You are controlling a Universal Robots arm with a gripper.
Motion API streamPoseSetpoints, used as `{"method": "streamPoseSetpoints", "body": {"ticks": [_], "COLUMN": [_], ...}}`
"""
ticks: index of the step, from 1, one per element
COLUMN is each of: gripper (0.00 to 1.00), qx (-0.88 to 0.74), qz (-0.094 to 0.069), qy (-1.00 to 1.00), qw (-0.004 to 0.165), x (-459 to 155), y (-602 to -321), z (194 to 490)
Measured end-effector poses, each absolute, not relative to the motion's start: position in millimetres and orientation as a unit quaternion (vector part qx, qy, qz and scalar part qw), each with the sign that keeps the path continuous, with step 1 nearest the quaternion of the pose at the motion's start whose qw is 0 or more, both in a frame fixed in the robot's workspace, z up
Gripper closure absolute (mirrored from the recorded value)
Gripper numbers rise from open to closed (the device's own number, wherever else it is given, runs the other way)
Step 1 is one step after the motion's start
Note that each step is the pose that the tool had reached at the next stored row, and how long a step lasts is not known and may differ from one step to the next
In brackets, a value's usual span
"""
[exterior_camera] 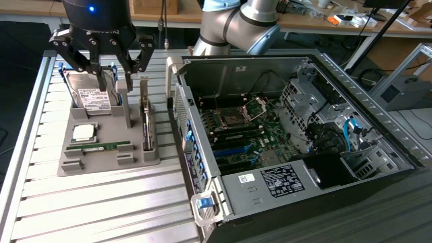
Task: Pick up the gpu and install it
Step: 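Pick up the gpu and move the gpu toward the slot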
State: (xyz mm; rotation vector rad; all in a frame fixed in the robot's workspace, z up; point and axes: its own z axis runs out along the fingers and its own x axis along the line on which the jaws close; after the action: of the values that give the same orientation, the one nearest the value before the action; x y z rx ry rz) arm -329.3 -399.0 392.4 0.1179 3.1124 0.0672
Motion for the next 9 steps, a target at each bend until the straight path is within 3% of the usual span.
{"method": "streamPoseSetpoints", "body": {"ticks": [9], "gripper": [0.52], "qx": [0.038], "qz": [0.022], "qy": [0.999], "qw": [0.013], "x": [-325.9], "y": [-398.9], "z": [383.8]}}
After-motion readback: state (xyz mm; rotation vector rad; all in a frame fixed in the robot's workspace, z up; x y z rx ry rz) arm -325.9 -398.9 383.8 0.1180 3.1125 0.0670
